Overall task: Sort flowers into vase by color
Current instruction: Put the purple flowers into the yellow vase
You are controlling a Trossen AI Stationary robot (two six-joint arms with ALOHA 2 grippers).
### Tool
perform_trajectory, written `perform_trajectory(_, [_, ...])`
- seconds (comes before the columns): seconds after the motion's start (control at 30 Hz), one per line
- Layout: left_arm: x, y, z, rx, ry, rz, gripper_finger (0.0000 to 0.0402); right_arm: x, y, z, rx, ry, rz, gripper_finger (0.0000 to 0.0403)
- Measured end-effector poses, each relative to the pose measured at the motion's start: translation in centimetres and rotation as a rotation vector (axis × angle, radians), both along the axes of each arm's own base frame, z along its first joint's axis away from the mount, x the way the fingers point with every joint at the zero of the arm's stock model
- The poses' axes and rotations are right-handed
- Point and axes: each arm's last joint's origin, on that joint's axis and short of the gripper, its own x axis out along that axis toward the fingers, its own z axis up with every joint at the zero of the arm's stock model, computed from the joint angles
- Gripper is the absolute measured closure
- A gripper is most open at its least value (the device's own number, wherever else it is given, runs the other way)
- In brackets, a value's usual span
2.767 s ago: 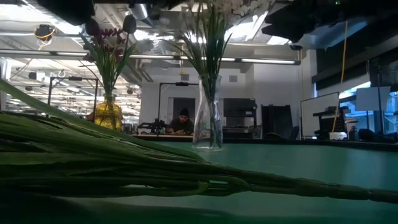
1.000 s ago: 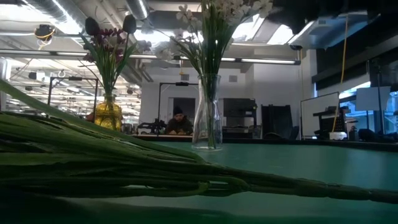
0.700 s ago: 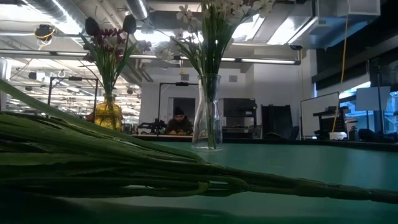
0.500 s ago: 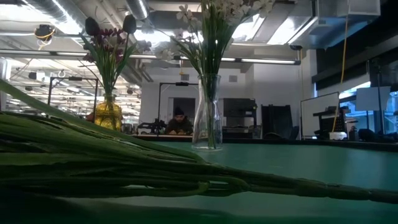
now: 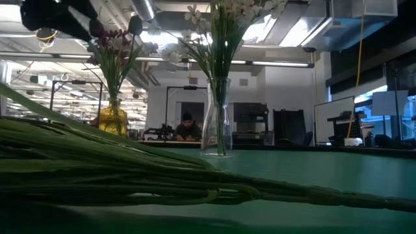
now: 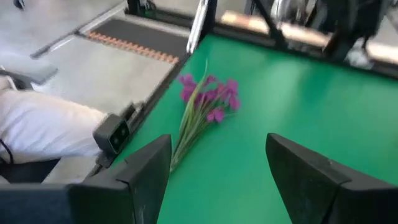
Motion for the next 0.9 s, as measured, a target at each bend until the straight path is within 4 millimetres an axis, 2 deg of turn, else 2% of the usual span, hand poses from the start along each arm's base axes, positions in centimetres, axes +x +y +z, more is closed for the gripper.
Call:
perform_trajectory(0.33, [0.3,-0.3,-1.0,-0.064,-0.011,0.008,0.0159,4.8,3.3,-6.8,0.032,0.138,-0.004,0.0143])
perform_trajectory(0.67, [1.0,-0.9,-1.9,-0.062,0.001,0.023,0.0159,9.3,6.3,-11.4,0.058,0.223,-0.044,0.0143])
perform_trajectory(0.8, [1.9,-1.7,-2.6,-0.062,-0.013,0.017,0.0159,11.0,6.7,-13.9,0.090,0.309,-0.098,0.0143])
perform_trajectory(0.9, [2.3,-2.3,-3.4,-0.058,0.009,0.007,0.0159,11.8,7.0,-15.1,0.131,0.366,-0.123,0.0143])
